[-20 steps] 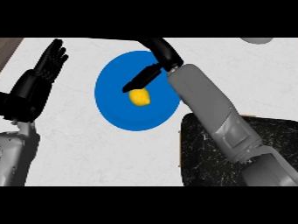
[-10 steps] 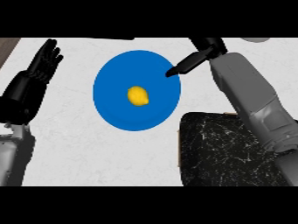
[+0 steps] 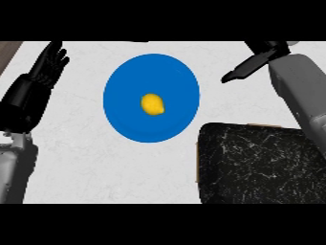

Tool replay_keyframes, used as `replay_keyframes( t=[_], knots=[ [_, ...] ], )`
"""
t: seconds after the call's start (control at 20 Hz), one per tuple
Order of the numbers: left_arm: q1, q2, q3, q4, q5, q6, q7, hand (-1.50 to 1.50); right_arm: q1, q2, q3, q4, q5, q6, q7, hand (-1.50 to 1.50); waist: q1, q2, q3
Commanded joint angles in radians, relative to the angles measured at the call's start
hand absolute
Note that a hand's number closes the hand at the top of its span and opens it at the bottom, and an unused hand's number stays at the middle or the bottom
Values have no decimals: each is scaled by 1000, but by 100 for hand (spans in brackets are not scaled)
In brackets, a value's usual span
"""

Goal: Pick the lemon from the tray and place it in the plate

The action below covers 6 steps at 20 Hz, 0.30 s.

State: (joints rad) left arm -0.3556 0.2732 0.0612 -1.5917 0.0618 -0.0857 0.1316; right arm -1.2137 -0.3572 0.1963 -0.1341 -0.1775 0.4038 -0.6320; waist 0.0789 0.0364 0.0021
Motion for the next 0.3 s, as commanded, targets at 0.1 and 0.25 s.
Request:
replay_keyframes(
  t=[0.1, 0.25],
  knots=[
    [18, -8, -6, -9, 12, -15, -7, 0, 14, -108, 5, 27, 27, 66, -92, -150, 17, 6, 1],
    [-21, -25, -18, -3, -15, 15, 10, 0, 27, -90, 15, 32, 47, 6, -123, -150, 9, 4, 1]
  ],
)
